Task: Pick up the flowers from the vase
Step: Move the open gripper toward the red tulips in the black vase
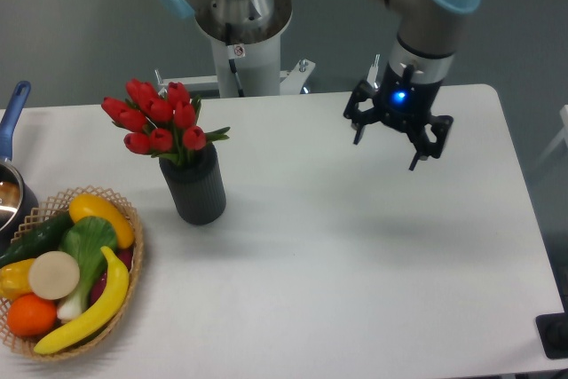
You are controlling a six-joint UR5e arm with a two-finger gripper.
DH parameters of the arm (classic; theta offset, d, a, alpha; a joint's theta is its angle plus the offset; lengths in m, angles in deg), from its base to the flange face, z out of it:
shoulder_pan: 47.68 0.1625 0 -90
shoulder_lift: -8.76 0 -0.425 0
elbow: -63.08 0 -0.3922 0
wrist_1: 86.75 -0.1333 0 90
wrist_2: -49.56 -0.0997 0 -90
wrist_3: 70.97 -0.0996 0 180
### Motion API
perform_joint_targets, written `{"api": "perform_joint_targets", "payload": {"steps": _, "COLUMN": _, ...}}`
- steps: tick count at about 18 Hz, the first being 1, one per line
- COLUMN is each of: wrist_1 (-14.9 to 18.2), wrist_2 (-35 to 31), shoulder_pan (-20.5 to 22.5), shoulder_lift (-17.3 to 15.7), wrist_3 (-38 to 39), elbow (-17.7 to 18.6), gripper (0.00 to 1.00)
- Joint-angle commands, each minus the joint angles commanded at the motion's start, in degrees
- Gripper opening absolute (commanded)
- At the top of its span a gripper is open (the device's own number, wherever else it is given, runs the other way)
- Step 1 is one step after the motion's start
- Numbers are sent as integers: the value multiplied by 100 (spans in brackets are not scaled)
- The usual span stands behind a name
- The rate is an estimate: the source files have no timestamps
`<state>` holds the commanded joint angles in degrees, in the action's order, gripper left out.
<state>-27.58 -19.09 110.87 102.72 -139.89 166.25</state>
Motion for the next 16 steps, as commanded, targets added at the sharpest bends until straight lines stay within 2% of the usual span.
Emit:
{"api": "perform_joint_targets", "payload": {"steps": 3, "wrist_1": -81, "wrist_2": 271, "shoulder_pan": 53, "shoulder_lift": -132, "wrist_3": 54, "elbow": 265, "gripper": 100}}
{"api": "perform_joint_targets", "payload": {"steps": 7, "wrist_1": -116, "wrist_2": 1282, "shoulder_pan": 44, "shoulder_lift": -229, "wrist_3": -8, "elbow": 353, "gripper": 100}}
{"api": "perform_joint_targets", "payload": {"steps": 10, "wrist_1": -431, "wrist_2": 1424, "shoulder_pan": 79, "shoulder_lift": -361, "wrist_3": -201, "elbow": 555, "gripper": 100}}
{"api": "perform_joint_targets", "payload": {"steps": 13, "wrist_1": -626, "wrist_2": 1625, "shoulder_pan": 79, "shoulder_lift": -431, "wrist_3": -332, "elbow": 958, "gripper": 100}}
{"api": "perform_joint_targets", "payload": {"steps": 16, "wrist_1": -626, "wrist_2": 2511, "shoulder_pan": 79, "shoulder_lift": -650, "wrist_3": -719, "elbow": 1503, "gripper": 100}}
